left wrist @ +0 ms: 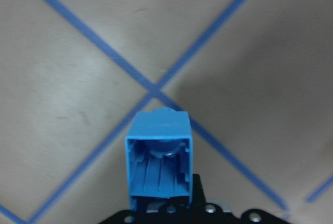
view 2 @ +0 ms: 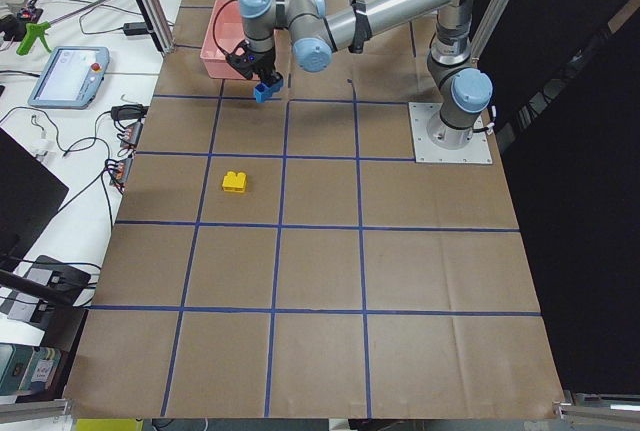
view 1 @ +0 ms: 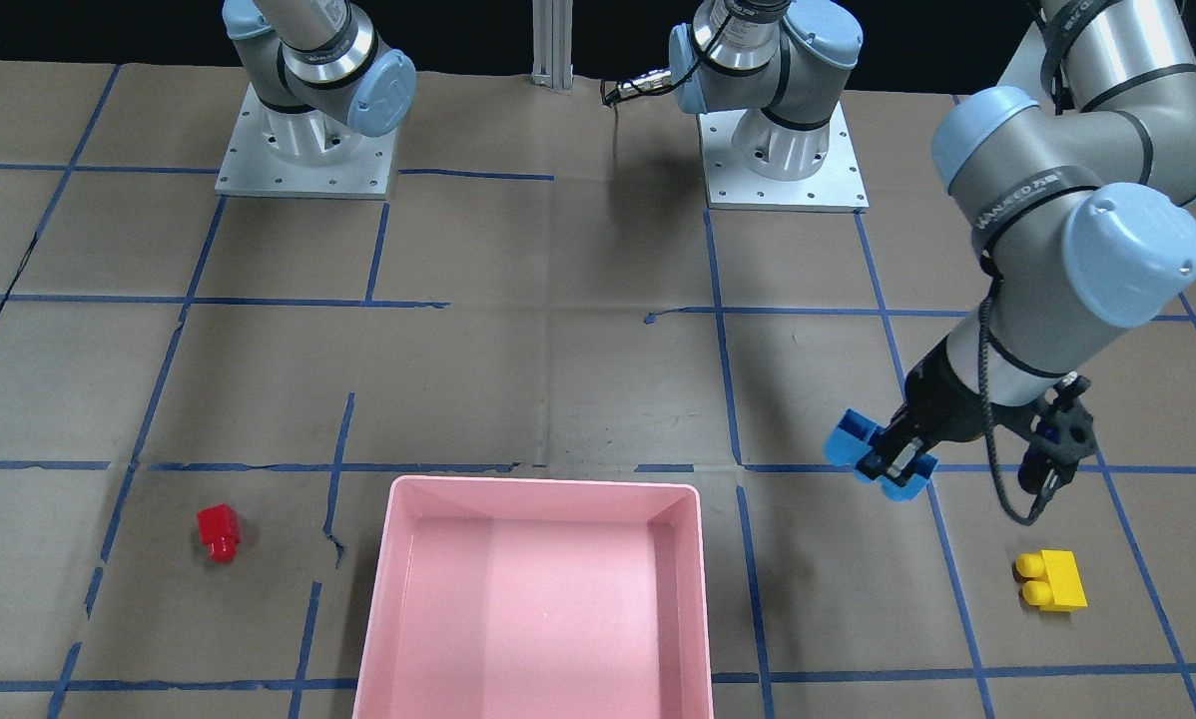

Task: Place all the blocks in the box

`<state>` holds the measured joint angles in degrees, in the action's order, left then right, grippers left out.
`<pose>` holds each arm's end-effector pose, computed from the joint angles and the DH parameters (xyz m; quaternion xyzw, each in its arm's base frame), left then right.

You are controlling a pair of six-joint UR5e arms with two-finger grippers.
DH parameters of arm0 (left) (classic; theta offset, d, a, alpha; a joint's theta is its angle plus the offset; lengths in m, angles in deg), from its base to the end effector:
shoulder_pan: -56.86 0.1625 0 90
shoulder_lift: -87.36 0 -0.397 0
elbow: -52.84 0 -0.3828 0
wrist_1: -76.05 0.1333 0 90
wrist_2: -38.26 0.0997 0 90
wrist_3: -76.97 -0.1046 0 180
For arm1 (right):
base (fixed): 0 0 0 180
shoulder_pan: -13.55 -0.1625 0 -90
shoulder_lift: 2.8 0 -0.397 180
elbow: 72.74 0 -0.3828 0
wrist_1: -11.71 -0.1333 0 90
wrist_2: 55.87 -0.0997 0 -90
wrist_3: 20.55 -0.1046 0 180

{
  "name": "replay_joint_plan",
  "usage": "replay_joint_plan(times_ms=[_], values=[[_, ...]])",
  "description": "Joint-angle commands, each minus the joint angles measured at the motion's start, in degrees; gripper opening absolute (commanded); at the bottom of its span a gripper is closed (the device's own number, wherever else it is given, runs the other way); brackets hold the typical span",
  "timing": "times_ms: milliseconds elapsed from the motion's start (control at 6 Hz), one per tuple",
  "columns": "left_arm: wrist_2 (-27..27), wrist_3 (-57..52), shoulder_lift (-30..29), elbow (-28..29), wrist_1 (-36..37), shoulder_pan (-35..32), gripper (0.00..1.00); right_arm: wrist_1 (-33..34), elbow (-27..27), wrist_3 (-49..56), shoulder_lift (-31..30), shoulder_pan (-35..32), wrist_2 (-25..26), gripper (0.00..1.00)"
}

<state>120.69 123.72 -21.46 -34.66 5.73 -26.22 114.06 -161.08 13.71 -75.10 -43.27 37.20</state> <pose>-0.0736 -0.6144 0.3330 0.4485 -0.8909 0.0050 0.0720 -0.2113 -0.5565 0.3243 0.0103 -0.9991 -0.0416 0.0044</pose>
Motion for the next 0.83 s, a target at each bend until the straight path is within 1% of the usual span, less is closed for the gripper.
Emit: replay_joint_plan(times_ms=[0,167,333,500,667], values=[[-2.17,23.53,-10.56,15.61,0.19,-11.35,0.0,-8.9,8.51,-3.13,0.14,-3.45,-0.7,0.5],[-2.01,31.82,-16.1,22.13,0.28,-15.49,0.0,-9.19,9.5,-5.76,0.22,-6.26,-1.05,0.5],[-2.27,37.74,-19.73,24.81,4.28,-17.36,0.0,-9.1,9.6,-9.96,0.14,-9.85,-1.4,0.5],[-2.53,39.45,-20.98,24.92,5.63,-18.16,0.32,-9.01,9.6,-13.66,0.22,-12.93,-1.49,0.5],[-2.54,39.29,-20.82,24.4,5.64,-18.35,0.51,-8.84,9.6,-16.4,0.49,-15.14,-3.32,0.5]])
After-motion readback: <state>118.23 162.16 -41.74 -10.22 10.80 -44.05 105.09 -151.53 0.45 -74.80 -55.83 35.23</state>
